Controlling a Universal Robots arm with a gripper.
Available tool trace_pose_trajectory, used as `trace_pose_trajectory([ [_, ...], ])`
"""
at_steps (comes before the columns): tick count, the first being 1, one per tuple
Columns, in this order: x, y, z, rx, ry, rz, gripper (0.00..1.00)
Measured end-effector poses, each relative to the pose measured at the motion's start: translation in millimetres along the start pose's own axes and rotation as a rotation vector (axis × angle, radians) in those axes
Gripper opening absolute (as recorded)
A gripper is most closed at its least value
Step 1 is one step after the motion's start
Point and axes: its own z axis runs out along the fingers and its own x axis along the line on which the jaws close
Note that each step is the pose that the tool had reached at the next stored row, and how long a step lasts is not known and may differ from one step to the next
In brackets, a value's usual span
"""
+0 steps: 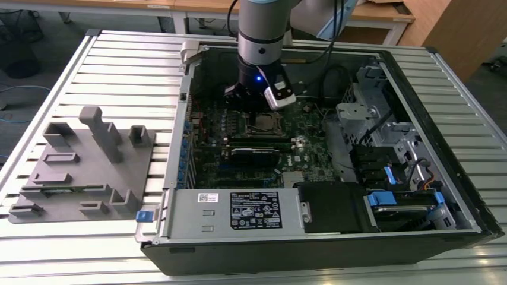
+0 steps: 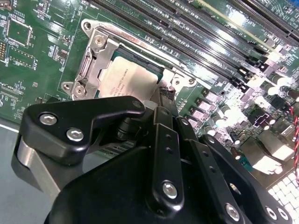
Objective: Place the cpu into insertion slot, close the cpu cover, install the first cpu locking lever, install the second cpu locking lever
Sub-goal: 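Close the cpu cover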
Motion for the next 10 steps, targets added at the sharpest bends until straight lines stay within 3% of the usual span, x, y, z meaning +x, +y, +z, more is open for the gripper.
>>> trace_pose_trajectory([
  [10, 1.0, 1.5, 4.6, 0.0003, 0.0003, 0.0, 0.11],
])
